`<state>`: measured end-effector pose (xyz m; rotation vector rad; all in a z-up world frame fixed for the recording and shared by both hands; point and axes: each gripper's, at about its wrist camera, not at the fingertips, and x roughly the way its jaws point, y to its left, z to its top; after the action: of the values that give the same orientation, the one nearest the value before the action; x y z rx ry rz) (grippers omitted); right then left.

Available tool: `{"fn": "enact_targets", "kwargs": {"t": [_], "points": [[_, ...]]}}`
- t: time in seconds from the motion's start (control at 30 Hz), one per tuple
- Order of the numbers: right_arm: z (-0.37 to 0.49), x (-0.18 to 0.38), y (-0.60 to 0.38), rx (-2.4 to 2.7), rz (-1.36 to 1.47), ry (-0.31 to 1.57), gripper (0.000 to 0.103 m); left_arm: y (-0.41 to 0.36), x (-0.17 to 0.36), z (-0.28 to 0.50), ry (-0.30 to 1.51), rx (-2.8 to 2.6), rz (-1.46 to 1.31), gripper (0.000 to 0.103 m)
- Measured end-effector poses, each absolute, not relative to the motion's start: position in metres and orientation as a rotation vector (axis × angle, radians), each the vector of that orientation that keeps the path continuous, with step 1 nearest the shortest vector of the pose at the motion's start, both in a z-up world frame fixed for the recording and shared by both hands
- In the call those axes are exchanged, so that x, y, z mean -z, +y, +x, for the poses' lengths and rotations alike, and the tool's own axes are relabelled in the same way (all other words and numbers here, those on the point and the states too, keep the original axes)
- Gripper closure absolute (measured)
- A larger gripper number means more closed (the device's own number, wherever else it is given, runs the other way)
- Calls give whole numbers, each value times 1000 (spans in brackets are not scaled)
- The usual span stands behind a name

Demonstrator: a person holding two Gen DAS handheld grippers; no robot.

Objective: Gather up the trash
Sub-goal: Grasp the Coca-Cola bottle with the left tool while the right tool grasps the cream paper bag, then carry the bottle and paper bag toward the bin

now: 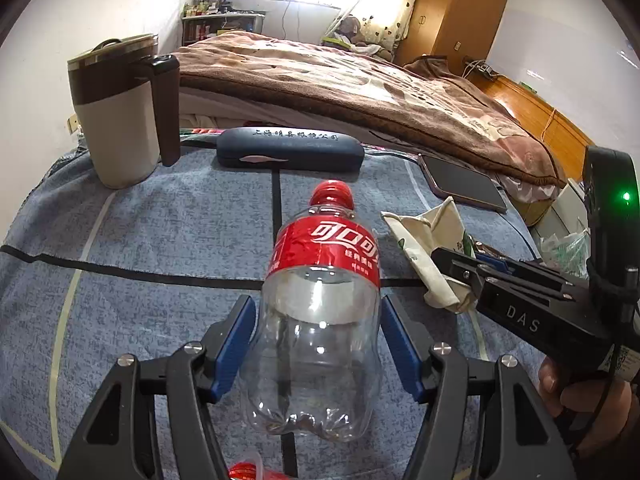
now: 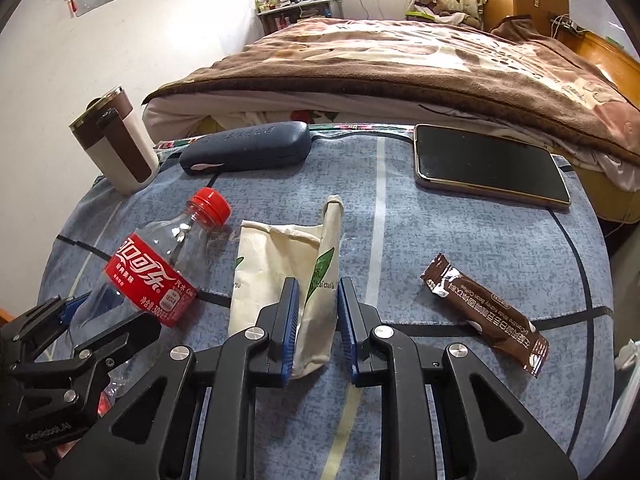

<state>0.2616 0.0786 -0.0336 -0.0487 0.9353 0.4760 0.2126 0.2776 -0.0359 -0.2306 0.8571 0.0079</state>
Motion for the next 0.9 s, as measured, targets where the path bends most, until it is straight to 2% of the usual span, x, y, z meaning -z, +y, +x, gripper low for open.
{"fn": "enact_targets", "kwargs": {"t": [0.9], "points": [[249,30,62,-451,-75,906,82,258,38,212,884,-47,-199,39]]}}
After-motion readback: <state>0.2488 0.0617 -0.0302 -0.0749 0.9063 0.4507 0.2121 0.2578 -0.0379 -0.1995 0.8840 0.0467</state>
